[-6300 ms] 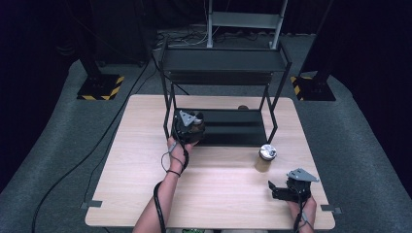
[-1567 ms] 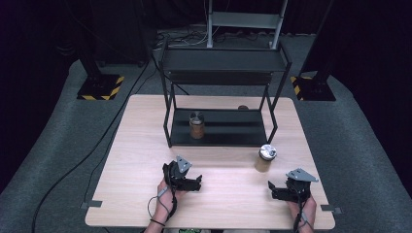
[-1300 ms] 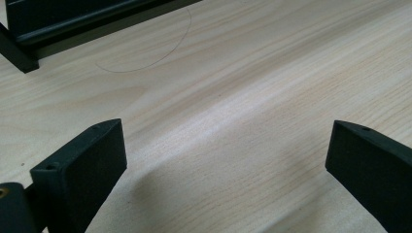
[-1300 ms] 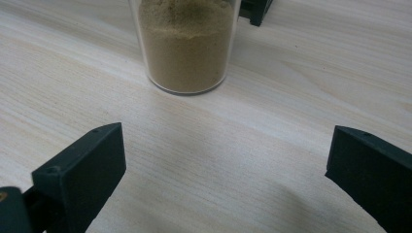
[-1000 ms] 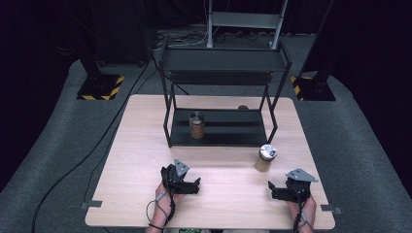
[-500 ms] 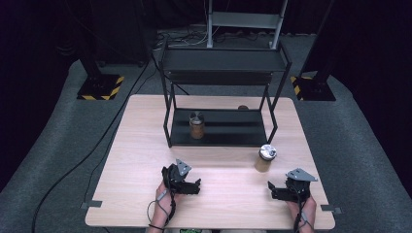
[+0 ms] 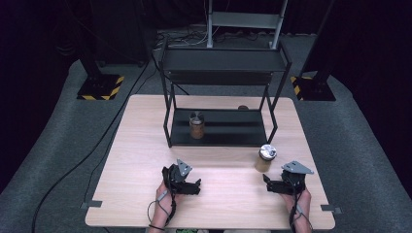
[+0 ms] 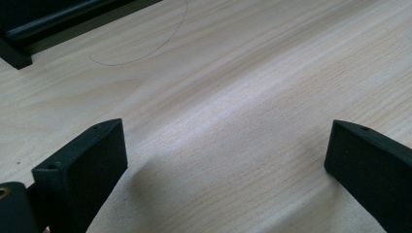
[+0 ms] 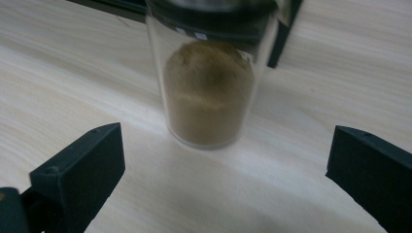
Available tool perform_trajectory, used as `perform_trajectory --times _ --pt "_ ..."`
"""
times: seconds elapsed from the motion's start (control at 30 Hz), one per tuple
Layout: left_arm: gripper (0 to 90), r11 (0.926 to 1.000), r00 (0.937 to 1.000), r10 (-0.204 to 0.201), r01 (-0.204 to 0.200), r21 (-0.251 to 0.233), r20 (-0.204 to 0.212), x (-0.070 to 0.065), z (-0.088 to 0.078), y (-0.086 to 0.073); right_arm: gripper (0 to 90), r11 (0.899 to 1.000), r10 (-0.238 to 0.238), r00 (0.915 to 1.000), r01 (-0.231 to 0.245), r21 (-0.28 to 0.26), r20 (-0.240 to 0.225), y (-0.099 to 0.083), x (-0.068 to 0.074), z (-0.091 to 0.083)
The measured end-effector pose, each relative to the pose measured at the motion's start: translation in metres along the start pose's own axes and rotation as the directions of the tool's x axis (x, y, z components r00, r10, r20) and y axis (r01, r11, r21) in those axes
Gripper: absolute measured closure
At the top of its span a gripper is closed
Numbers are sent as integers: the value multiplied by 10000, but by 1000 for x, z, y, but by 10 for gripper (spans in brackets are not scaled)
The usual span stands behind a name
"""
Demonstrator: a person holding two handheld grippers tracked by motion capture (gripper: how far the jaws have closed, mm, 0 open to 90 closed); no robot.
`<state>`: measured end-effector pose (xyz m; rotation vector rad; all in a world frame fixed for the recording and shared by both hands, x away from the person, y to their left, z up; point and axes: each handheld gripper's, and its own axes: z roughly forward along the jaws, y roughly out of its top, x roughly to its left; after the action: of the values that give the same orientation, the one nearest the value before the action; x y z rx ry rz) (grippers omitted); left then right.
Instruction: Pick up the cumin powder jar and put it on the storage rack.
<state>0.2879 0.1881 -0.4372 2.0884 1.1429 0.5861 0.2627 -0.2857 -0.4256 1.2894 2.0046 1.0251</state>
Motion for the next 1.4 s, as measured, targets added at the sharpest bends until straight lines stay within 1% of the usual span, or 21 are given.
perform_trajectory --times 0.1,0.23,0.37,0.43,0.63,0.67,0.7,0.73,0.87,1.0,1.1,1.23,1.4 --pt "15 10000 10000 17 -17 9 11 0 0 0 0 10000 53 9994 -53 -8 -343 9 -3 9" --pt "14 10000 10000 14 -14 -10 0 0 0 0 0 10000 -8 9985 5 -50 -541 20 -5 20" --pt "15 10000 10000 15 -15 5 11 0 0 0 0 10000 -44 9978 42 -24 -661 28 -7 30" --pt "15 10000 10000 27 -27 -4 11 0 0 0 0 9999 -124 9982 124 -14 -588 32 -6 33" --pt "15 10000 10000 27 -27 -13 1 0 0 0 0 9998 -205 9980 207 34 -598 37 -7 39" --pt "14 10000 10000 40 -40 -3 -1 0 0 0 16 9997 -252 9982 250 -48 -536 36 -6 40" --pt "15 10000 10000 46 -46 -4 -5 0 0 0 53 9995 -246 9987 237 -204 -454 33 -4 39" --pt "14 10000 10000 46 -46 -8 -4 0 0 0 58 9994 -198 9983 182 -293 -557 32 -6 38" --pt "14 10000 10000 57 -57 -9 -9 -1 0 0 115 9993 -142 9980 121 -348 -617 31 -8 38" --pt "14 10000 10000 62 -62 -17 -20 -1 0 0 184 9993 -34 9984 13 -376 -561 30 -8 37" --pt "14 10000 10000 71 -71 -17 -25 -1 0 0 241 9997 64 9989 -74 -230 -456 32 -8 37" --pt "14 10000 10000 75 -75 -19 -27 -1 0 0 291 9997 124 9982 -137 -216 -580 31 -9 36" --pt "14 10000 10000 90 -90 -17 -34 -1 0 0 299 9998 61 9990 -70 -202 -449 32 -6 36"
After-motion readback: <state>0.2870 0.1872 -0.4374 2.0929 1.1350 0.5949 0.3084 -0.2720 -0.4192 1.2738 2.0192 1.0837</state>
